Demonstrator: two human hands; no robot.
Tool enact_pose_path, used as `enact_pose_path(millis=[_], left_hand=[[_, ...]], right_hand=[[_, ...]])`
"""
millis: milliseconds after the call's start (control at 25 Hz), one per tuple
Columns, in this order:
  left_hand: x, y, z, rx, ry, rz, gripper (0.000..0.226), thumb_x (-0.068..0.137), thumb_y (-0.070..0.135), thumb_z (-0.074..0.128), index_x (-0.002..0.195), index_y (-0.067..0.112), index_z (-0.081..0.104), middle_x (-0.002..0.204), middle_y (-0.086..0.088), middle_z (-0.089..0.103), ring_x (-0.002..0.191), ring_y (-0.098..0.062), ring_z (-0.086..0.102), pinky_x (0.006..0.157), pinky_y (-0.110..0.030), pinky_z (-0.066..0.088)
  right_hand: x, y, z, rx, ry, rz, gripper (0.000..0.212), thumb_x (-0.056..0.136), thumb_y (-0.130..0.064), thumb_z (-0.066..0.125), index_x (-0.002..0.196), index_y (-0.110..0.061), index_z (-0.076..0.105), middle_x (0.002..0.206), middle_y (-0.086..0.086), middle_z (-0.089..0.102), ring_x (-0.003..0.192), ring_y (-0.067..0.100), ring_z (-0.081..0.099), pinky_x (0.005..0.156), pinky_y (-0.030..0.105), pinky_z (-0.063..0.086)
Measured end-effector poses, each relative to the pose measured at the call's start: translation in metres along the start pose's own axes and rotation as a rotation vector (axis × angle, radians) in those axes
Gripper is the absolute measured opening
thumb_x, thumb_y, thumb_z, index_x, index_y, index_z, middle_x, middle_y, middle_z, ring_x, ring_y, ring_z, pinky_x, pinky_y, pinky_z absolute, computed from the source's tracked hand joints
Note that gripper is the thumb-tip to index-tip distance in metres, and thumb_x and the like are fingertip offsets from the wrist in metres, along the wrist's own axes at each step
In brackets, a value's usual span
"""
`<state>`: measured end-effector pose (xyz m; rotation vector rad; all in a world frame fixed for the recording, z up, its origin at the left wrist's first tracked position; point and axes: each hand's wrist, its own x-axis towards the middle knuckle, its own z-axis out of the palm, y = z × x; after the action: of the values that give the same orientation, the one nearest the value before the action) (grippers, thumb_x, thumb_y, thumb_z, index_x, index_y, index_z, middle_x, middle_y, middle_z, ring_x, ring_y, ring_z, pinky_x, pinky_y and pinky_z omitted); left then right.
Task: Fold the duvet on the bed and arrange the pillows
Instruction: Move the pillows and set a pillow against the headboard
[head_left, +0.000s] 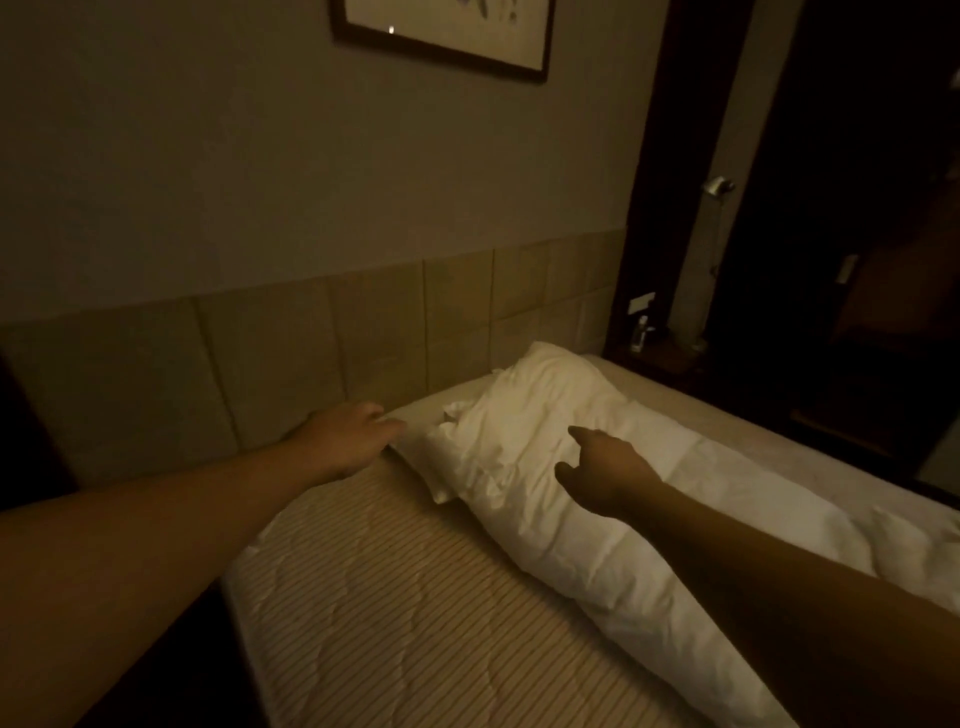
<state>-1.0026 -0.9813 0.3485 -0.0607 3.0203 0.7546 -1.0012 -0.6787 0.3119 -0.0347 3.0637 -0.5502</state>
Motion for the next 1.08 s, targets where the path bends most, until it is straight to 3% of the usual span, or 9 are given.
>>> enact_pose_path(millis=[120,360,520,720,840,920,1000,1080], left_hand=[[0.099,0.007,0.023,-0.099,-0.066,0.023,0.077,0.078,0.07,0.053,0.14,0.024,0.048,0.141,-0.003,0.051,0.12,-0.023,0.053,0.079,-0.03,0.042],[0.32,-0.001,0.094,-0.233,-0.267,-0.028,0.103,0.063,0.087,0.053,0.146,0.029,0.036,0.149,-0.005,0.041,0.133,-0.03,0.042,0.106,-0.044,0.039],[0.456,-0.023,0.16,-0.127,-0.288,-0.063,0.127,0.051,0.093,0.056,0.152,0.025,0.019,0.156,-0.007,0.027,0.143,-0.033,0.021,0.112,-0.051,0.029],[0.579,-0.04,0.269,-0.07,-0.378,-0.113,0.15,0.038,0.094,0.061,0.153,0.029,-0.011,0.163,-0.005,-0.004,0.148,-0.037,-0.01,0.118,-0.057,0.003],[0.609,-0.055,0.331,-0.167,-0.492,-0.227,0.17,0.017,0.089,0.07,0.149,0.035,-0.022,0.162,-0.007,-0.004,0.147,-0.04,0.002,0.113,-0.059,0.025],[0.615,-0.064,0.35,-0.254,-0.495,-0.299,0.179,0.008,0.083,0.076,0.149,0.034,-0.023,0.161,-0.009,0.005,0.145,-0.037,0.018,0.097,-0.051,0.048],[0.62,-0.066,0.356,-0.445,-0.492,-0.382,0.167,0.03,0.063,0.091,0.152,0.026,-0.016,0.159,-0.011,0.017,0.139,-0.034,0.033,0.075,-0.041,0.055],[0.623,-0.057,0.353,-0.678,-0.623,-0.446,0.14,0.047,0.045,0.094,0.154,0.013,0.01,0.149,-0.012,0.038,0.124,-0.031,0.051,0.08,-0.039,0.053]], right_hand=[[0.068,0.008,0.018,-0.002,0.012,0.079,0.072,0.094,-0.046,0.05,0.154,-0.017,0.022,0.149,0.006,0.043,0.133,0.022,0.043,0.114,0.045,0.032],[0.237,0.007,0.068,-0.001,0.017,0.274,0.072,0.096,-0.045,0.049,0.154,-0.017,0.019,0.151,0.004,0.04,0.134,0.021,0.042,0.113,0.042,0.034],[0.358,0.003,0.127,0.021,0.015,0.344,0.072,0.095,-0.044,0.05,0.155,-0.022,0.017,0.154,0.004,0.035,0.137,0.021,0.04,0.111,0.037,0.036],[0.448,0.026,0.207,-0.007,-0.027,0.402,0.07,0.095,-0.045,0.049,0.154,-0.031,0.015,0.157,0.0,0.029,0.142,0.021,0.033,0.111,0.037,0.034],[0.462,0.053,0.234,-0.026,-0.064,0.492,0.072,0.095,-0.046,0.05,0.154,-0.031,0.013,0.158,-0.003,0.027,0.142,0.02,0.033,0.112,0.038,0.033],[0.462,0.069,0.239,-0.032,-0.069,0.552,0.074,0.094,-0.048,0.051,0.154,-0.031,0.012,0.158,-0.003,0.028,0.14,0.019,0.035,0.112,0.039,0.034],[0.455,0.082,0.238,-0.037,-0.093,0.599,0.076,0.094,-0.048,0.051,0.155,-0.028,0.011,0.158,-0.001,0.026,0.139,0.02,0.037,0.112,0.039,0.035],[0.442,0.091,0.23,-0.027,-0.118,0.654,0.077,0.094,-0.047,0.052,0.155,-0.027,0.01,0.159,0.0,0.026,0.14,0.022,0.035,0.111,0.04,0.035]])
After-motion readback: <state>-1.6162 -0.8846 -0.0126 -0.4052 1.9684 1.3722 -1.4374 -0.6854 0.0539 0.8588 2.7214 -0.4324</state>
